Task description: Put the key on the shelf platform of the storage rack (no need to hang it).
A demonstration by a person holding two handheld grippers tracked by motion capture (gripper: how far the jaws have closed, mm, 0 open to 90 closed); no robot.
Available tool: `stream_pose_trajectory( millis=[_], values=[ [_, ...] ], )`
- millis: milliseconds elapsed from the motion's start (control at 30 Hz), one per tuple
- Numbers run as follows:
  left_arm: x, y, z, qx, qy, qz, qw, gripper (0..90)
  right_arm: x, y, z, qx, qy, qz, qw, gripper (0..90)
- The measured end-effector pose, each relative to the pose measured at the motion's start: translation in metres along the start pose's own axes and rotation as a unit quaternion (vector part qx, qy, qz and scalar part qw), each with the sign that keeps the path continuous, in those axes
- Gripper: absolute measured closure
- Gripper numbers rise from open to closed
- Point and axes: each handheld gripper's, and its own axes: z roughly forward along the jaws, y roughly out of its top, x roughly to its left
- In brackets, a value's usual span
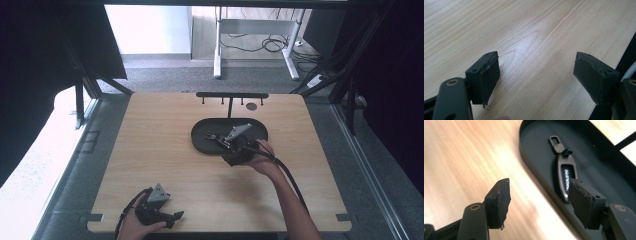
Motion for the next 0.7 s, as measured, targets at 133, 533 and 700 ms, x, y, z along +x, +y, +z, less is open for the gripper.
stream_pose_trajectory(
  millis=[133, 533, 700],
  values=[
    [0.0, 0.0, 0.0, 0.0, 0.001, -0.001, 1.0, 21.3, 0.007, -0.022, -0.01, -0.019, 0.009, 0.009, 0.9997, 35.5],
    [0.003, -0.001, -0.002, -0.004, 0.009, -0.005, 0.9999, 21.4, 0.014, -0.08, -0.025, -0.04, 0.019, 0.042, 0.9981, 36.4],
    [0.004, -0.001, -0.004, -0.012, 0.011, -0.006, 0.9998, 21.9, 0.014, -0.107, -0.025, -0.033, 0.017, 0.058, 0.9976, 36.2]
  ],
)
